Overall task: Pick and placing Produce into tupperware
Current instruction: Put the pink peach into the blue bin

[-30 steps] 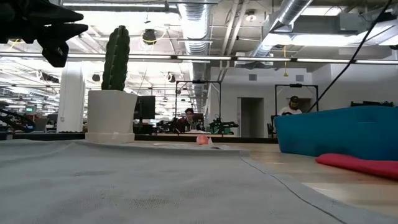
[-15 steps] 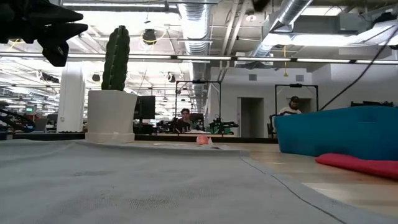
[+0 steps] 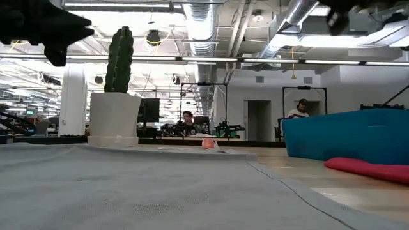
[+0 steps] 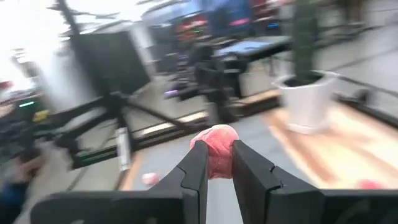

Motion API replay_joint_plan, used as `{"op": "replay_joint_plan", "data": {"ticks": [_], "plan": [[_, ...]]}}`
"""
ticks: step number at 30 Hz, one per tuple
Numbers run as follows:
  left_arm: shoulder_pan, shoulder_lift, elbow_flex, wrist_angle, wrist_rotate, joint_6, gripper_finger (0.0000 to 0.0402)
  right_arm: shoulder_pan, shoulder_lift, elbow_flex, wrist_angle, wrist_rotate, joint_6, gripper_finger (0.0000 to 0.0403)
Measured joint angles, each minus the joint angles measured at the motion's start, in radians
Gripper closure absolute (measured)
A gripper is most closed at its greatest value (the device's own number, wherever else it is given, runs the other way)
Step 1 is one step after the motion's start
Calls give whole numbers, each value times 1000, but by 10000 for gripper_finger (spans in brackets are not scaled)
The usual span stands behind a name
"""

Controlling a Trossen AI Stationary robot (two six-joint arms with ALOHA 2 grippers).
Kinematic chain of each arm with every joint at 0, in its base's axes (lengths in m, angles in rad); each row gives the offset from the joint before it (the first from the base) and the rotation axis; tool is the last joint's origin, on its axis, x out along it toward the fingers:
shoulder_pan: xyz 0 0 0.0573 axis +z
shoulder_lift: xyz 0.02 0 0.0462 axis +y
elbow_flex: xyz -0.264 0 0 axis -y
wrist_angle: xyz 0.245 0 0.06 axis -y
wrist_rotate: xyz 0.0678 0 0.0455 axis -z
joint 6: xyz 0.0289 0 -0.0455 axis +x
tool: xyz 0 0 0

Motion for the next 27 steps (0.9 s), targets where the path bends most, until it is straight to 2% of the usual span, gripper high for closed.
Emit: {"op": "replay_joint_plan", "data": {"ticks": [4,7,10,12,14,17,21,25,27], "plan": [[0,-2,0,28,-169,66,315,58,-92,0,-118,213,47,321],[6,-2,0,46,-267,99,315,96,-156,0,-234,459,137,321],[20,-2,0,46,-292,80,315,137,-180,0,-388,688,262,321],[31,-2,0,48,-288,70,315,158,-176,-1,-450,758,356,321],[44,-2,0,51,-279,71,315,171,-163,-1,-472,763,414,321],[63,-2,0,67,-273,90,315,188,-124,-1,-505,703,481,321],[86,-2,0,79,-261,94,315,174,-39,-1,-655,629,659,321],[104,-2,0,76,-229,94,315,135,38,-1,-827,448,885,321],[110,-2,0,76,-213,94,315,117,72,-1,-851,351,941,321]]}}
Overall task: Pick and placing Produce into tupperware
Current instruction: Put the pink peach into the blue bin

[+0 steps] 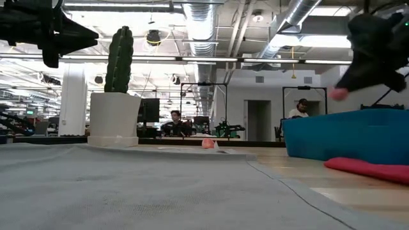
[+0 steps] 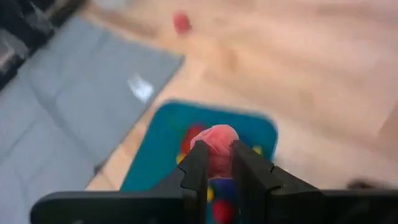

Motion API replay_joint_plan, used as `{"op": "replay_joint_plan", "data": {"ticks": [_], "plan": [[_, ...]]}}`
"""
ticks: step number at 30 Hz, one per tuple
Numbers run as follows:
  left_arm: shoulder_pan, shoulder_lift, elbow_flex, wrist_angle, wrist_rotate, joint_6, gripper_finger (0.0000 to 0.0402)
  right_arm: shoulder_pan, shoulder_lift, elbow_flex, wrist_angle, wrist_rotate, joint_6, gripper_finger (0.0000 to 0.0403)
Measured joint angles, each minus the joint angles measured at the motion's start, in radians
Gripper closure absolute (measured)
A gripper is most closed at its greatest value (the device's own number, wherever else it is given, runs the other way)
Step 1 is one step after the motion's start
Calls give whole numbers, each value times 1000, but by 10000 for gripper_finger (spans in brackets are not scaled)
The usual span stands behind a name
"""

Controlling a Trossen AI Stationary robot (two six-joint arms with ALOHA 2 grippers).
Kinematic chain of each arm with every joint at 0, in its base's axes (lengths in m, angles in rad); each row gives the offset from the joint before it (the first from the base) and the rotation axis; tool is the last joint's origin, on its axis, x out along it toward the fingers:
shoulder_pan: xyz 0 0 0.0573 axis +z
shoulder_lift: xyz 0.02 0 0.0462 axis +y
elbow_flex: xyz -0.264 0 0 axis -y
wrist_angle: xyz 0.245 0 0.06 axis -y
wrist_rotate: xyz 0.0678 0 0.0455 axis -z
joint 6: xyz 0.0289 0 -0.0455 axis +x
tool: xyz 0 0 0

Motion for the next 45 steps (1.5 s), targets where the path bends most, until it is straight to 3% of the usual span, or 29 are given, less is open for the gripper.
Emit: {"op": "replay_joint_plan", "data": {"ticks": [6,8,13,22,27,37,45], "plan": [[20,0,0,4,21,3,315,-22,75,23,18,-248,86,321],[27,0,0,4,21,2,315,-25,92,24,16,-285,96,321],[40,0,0,4,25,-4,315,-44,150,26,4,-295,97,305],[40,0,0,4,53,-4,315,-105,230,26,76,-293,16,178],[40,0,0,10,52,-3,315,-158,220,26,156,-317,-71,146],[40,0,0,19,49,7,315,-330,271,26,746,-324,-520,143],[40,0,0,21,49,17,315,-506,504,35,1100,-409,-646,143]]}}
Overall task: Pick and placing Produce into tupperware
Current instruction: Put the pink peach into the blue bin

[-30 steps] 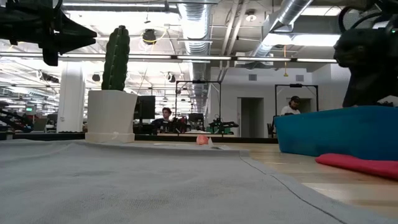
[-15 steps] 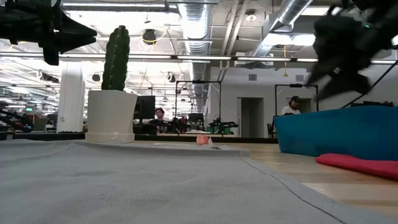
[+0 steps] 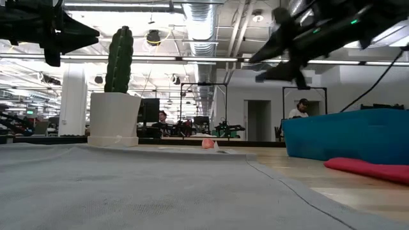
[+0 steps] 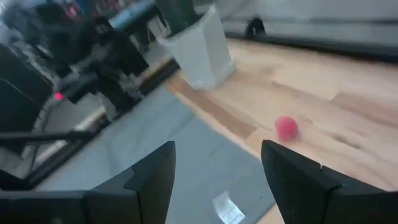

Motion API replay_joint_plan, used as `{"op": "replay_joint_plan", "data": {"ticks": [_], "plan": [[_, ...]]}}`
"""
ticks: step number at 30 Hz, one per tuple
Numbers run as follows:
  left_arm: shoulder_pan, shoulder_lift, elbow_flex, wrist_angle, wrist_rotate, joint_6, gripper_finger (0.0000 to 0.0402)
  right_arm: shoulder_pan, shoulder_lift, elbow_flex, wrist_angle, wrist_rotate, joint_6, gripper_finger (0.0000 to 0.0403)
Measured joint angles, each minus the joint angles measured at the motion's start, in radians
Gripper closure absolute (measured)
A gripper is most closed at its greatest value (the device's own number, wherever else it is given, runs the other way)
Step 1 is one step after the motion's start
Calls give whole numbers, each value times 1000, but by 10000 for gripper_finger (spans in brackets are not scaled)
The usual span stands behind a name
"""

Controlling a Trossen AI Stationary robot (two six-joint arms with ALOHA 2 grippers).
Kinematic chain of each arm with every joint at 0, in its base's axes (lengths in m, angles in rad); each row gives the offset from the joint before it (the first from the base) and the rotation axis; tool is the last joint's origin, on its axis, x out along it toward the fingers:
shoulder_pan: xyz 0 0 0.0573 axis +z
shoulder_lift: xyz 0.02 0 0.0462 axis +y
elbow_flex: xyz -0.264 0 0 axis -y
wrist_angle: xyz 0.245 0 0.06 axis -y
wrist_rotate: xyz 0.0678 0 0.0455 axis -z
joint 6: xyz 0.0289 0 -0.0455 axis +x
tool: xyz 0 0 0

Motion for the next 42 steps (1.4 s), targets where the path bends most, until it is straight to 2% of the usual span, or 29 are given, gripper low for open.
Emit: {"op": "replay_joint_plan", "data": {"ticks": [4,9,17,22,31,34,36,42], "plan": [[0,0,0,1,0,16,315,-88,141,107,-38,-94,-24,143],[0,0,0,5,0,19,315,-153,301,307,-173,-118,-122,143],[0,0,0,4,3,20,315,-239,529,669,-635,-120,-194,143],[0,0,0,-14,5,12,315,-274,666,833,-779,-261,-230,143],[0,0,0,-14,48,7,315,-307,848,1095,-1002,-314,-260,143],[0,0,0,-16,49,6,315,-326,913,1165,-1101,-386,-227,143],[0,0,0,-24,57,6,315,-339,949,1197,-1160,-424,-213,143],[0,0,0,-23,79,2,315,-347,1023,1279,-1214,-430,-218,143]]}}
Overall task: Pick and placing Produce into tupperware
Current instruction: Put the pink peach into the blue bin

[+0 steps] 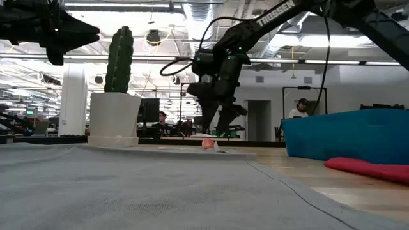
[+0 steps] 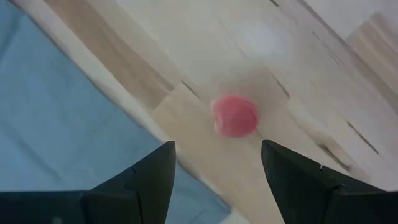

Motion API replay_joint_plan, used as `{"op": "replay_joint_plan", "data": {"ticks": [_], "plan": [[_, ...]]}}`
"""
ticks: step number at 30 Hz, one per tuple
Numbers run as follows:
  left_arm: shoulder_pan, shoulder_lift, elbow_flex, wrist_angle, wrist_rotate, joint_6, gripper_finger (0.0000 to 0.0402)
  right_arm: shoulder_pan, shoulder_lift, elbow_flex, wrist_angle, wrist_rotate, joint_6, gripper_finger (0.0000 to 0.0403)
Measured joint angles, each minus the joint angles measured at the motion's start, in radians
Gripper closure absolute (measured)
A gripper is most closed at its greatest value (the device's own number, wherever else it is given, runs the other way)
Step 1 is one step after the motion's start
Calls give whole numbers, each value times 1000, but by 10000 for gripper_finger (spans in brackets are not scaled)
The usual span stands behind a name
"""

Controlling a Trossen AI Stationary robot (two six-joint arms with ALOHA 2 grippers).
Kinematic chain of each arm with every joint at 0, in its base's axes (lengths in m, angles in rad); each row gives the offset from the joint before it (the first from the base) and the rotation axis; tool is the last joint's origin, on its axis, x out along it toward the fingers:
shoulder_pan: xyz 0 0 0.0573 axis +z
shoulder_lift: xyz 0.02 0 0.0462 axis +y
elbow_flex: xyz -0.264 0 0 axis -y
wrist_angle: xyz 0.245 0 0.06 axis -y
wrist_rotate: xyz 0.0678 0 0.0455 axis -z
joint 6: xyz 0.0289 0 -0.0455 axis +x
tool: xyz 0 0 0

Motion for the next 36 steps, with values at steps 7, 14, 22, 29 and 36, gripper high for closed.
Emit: {"op": "replay_joint_plan", "data": {"ticks": [7,14,22,29,36], "plan": [[0,0,0,1,9,0,315,-18,43,54,-36,-14,27,143],[0,0,0,5,22,0,315,-38,65,73,-48,-88,98,143],[0,0,0,10,22,0,315,-77,65,73,-45,-193,143,143],[0,0,0,12,21,0,315,-76,77,75,-1,-239,208,143],[0,0,0,13,27,1,315,-78,138,75,-23,-258,204,143]]}}
